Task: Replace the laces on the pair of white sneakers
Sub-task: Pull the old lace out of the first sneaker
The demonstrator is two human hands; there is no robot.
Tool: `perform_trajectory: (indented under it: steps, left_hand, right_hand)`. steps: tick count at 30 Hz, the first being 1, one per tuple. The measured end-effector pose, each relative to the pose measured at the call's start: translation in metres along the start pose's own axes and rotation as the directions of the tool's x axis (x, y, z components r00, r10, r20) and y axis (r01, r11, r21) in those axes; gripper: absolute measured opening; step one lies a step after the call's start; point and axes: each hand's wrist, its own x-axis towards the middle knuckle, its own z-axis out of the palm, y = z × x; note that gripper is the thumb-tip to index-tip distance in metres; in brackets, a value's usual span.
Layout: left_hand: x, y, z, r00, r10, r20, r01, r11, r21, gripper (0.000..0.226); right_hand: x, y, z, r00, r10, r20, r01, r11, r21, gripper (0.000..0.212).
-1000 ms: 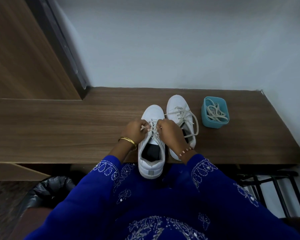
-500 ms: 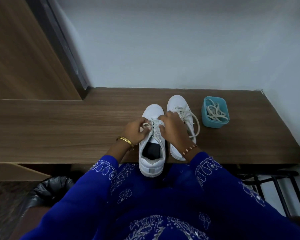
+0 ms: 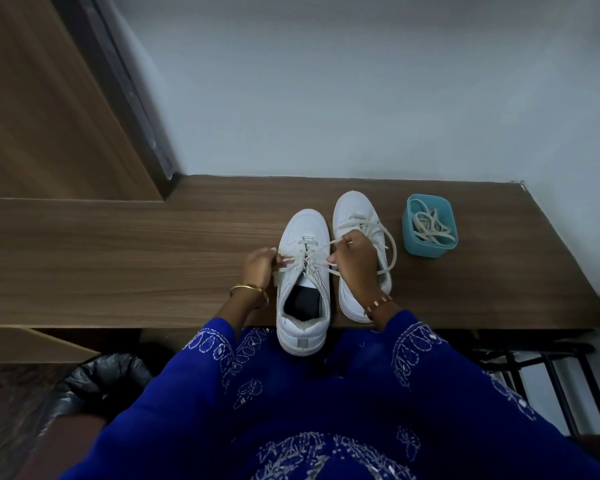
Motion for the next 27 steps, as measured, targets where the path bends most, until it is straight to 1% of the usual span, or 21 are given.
perform_trajectory:
  steps: [1,2,3,4,5,7,8,9,10,12,14,15,16,18,19,21,22,23,25,26,27]
  left_hand:
    - [0.001,0.001,0.002,1.000,0.030,0.004,-0.031,0.998,0.063,0.033]
    - [0.002,0.003,0.003,0.996,0.086,0.023,-0.089,0.979,0.182,0.026]
    - [0.001,0.007,0.004,0.984,0.167,0.061,-0.178,0.923,0.342,0.018]
    - [0.000,0.010,0.003,0.959,0.258,0.120,-0.284,0.825,0.489,0.014]
    - [-0.001,0.012,0.003,0.922,0.336,0.192,-0.380,0.697,0.608,0.018]
    - [-0.003,0.014,0.002,0.866,0.396,0.306,-0.474,0.451,0.757,0.020]
    - [-0.003,0.014,0.002,0.856,0.399,0.330,-0.481,0.377,0.792,0.018]
    - [-0.002,0.013,0.002,0.856,0.395,0.335,-0.475,0.339,0.813,0.017]
    - [-0.001,0.012,0.002,0.861,0.387,0.329,-0.463,0.331,0.822,0.017]
    - [0.002,0.008,0.002,0.871,0.353,0.340,-0.464,0.367,0.807,0.020]
    - [0.000,0.003,0.003,0.878,0.329,0.348,-0.469,0.443,0.764,0.035]
    - [-0.001,0.000,0.002,0.890,0.323,0.323,-0.451,0.504,0.737,0.044]
    - [-0.003,-0.003,0.001,0.901,0.326,0.285,-0.427,0.560,0.710,0.048]
    - [-0.005,-0.004,-0.002,0.940,0.297,0.168,-0.329,0.659,0.676,0.032]
    - [-0.002,-0.005,-0.005,0.961,0.249,0.122,-0.265,0.693,0.670,0.030]
    - [0.001,-0.003,-0.010,0.991,0.123,0.051,-0.128,0.768,0.628,0.040]
    - [0.004,-0.003,-0.009,0.995,0.095,0.030,-0.094,0.793,0.603,0.041]
    - [0.004,-0.003,-0.008,0.992,0.124,0.020,-0.114,0.829,0.547,0.039]
    - [0.002,-0.001,-0.005,0.967,0.253,0.025,-0.221,0.788,0.575,0.033]
    - [0.004,-0.002,-0.004,0.933,0.353,0.065,-0.306,0.690,0.656,0.029]
    - [0.002,0.001,-0.003,0.905,0.407,0.121,-0.367,0.606,0.706,0.022]
  right_hand:
    - [-0.001,-0.001,-0.003,0.997,-0.069,0.018,0.071,0.990,-0.123,0.016]
    - [-0.002,-0.001,-0.005,0.986,-0.163,0.039,0.168,0.952,-0.256,0.014]
    - [-0.002,0.000,-0.005,0.957,-0.281,0.068,0.286,0.883,-0.371,0.020]
    - [0.000,0.002,-0.004,0.911,-0.396,0.119,0.405,0.796,-0.449,0.028]
    - [0.001,0.002,-0.002,0.865,-0.463,0.194,0.494,0.716,-0.493,0.032]
    - [0.003,0.002,0.004,0.814,-0.484,0.322,0.578,0.616,-0.535,0.030]
    - [0.004,0.003,0.007,0.810,-0.464,0.359,0.585,0.601,-0.545,0.026]
    - [0.003,0.003,0.009,0.813,-0.442,0.378,0.581,0.604,-0.545,0.022]
    - [0.003,0.004,0.011,0.821,-0.430,0.375,0.570,0.617,-0.542,0.019]
    - [0.003,0.006,0.013,0.839,-0.416,0.352,0.545,0.643,-0.538,0.016]
    - [0.004,0.009,0.011,0.845,-0.410,0.343,0.534,0.649,-0.542,0.015]
    - [0.006,0.010,0.010,0.852,-0.408,0.328,0.523,0.682,-0.511,0.014]
    - [0.006,0.011,0.009,0.870,-0.398,0.292,0.492,0.746,-0.448,0.014]
    - [0.005,0.009,0.005,0.938,-0.308,0.156,0.338,0.912,-0.233,0.015]
    - [0.003,0.007,0.003,0.967,-0.240,0.081,0.247,0.964,-0.094,0.017]
    - [0.000,0.005,0.001,0.989,-0.144,-0.030,0.146,0.984,0.106,0.025]
    - [-0.002,0.003,-0.001,0.990,-0.134,-0.043,0.138,0.982,0.125,0.028]
    - [-0.004,0.002,-0.002,0.987,-0.156,-0.037,0.158,0.985,0.074,0.025]
    - [-0.006,0.001,-0.006,0.957,-0.291,0.001,0.287,0.943,-0.168,0.014]
    - [-0.004,0.003,-0.006,0.919,-0.393,0.035,0.386,0.877,-0.287,0.011]
    - [-0.002,0.004,-0.004,0.876,-0.473,0.100,0.472,0.792,-0.387,0.015]
